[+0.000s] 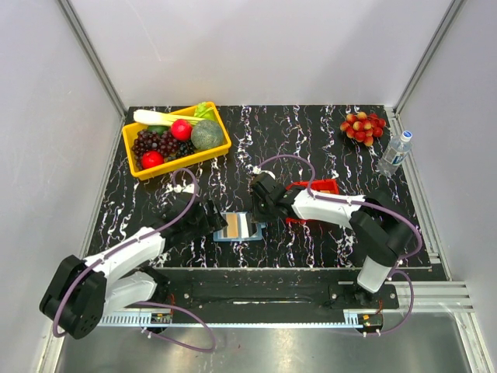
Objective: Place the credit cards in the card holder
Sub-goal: Insert the credit card into the card holder.
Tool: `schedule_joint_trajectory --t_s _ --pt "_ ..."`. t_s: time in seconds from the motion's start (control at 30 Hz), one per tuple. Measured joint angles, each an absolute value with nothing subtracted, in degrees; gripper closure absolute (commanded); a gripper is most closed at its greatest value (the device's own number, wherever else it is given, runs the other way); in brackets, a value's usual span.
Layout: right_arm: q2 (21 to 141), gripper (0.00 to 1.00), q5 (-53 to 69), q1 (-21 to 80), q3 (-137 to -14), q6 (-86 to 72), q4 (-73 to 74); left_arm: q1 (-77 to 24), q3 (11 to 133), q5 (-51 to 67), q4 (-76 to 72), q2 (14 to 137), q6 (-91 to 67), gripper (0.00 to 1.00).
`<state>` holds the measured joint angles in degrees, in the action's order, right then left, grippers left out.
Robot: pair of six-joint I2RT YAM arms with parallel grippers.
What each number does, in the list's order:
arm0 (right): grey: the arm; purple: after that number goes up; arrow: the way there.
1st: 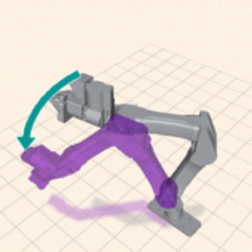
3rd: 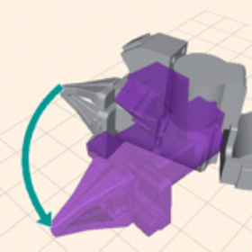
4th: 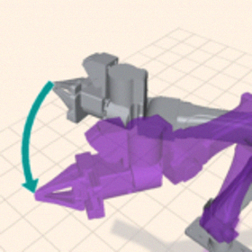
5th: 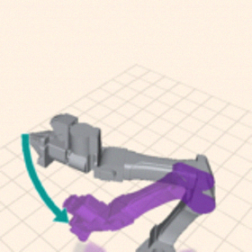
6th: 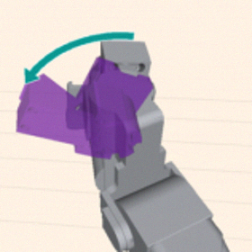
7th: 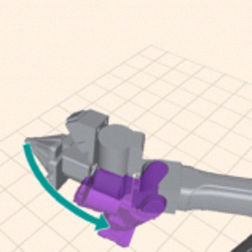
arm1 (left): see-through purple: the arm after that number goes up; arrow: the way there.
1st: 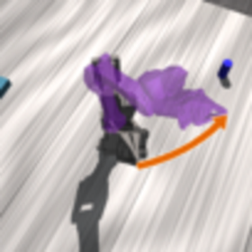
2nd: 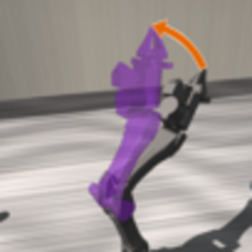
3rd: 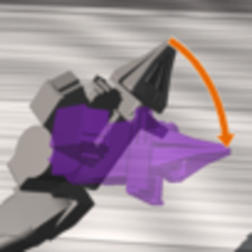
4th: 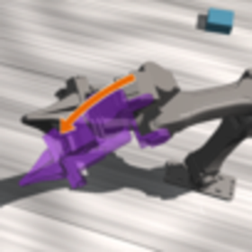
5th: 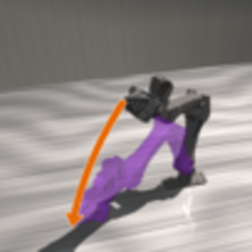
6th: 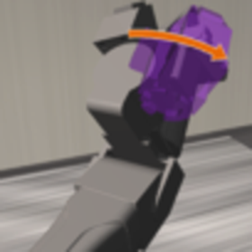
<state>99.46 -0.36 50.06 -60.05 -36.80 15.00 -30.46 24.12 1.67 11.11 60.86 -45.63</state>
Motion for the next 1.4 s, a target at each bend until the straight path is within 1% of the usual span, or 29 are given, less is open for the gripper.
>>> schedule_joint_trajectory --t_s 0.03,0.1,0.27,0.43,0.53,0.7,0.8,0.9,1.0,1.1,1.17,1.2,1.4 --pt "99.50 1.00 -0.30 50.02 -60.03 -36.80 14.90 -30.46 24.08 1.58 11.07 61.12 -45.60 0.24" --pt "99.55 1.00 -0.23 50.00 -60.03 -36.80 14.83 -30.46 23.86 1.56 10.81 61.67 -45.58 0.35" --pt "99.74 1.00 0.23 49.80 -60.03 -36.80 14.61 -30.41 22.04 3.16 7.29 62.81 -46.04 0.53" --pt "99.88 1.00 0.58 49.76 -60.03 -36.80 14.39 -30.26 19.18 6.13 2.20 63.64 -47.44 0.68" --pt "99.94 1.00 0.62 49.69 -60.03 -36.80 14.37 -29.61 18.15 6.74 0.03 63.66 -48.05 0.71" --pt "100.01 1.00 0.69 49.65 -60.03 -36.80 14.35 -29.54 17.28 7.42 -1.54 62.50 -48.49 0.71" --pt "100.16 1.00 0.75 49.65 -60.10 -36.80 14.20 -29.56 16.86 8.08 -2.31 59.99 -48.69 0.82" --pt "100.22 1.00 0.78 49.65 -60.10 -36.82 14.17 -29.56 16.80 9.19 -3.36 58.13 -48.95 0.85" --pt "100.27 1.00 0.86 49.65 -60.18 -36.80 14.17 -29.56 16.80 10.37 -4.12 57.80 -48.93 0.85" --pt "100.29 1.00 0.97 49.65 -60.20 -36.80 14.17 -29.56 16.82 11.09 -4.67 58.28 -48.86 0.89" --pt "100.29 1.00 0.99 49.65 -60.23 -36.80 14.24 -29.39 17.08 11.68 -5.52 59.44 -48.49 0.98" --pt "100.31 1.00 0.99 49.63 -60.27 -36.80 14.31 -29.28 17.26 12.05 -6.04 60.05 -48.42 1.00" --pt "100.29 1.00 0.89 49.58 -60.55 -36.80 14.85 -29.21 18.09 14.20 -7.46 61.36 -47.75 1.00"
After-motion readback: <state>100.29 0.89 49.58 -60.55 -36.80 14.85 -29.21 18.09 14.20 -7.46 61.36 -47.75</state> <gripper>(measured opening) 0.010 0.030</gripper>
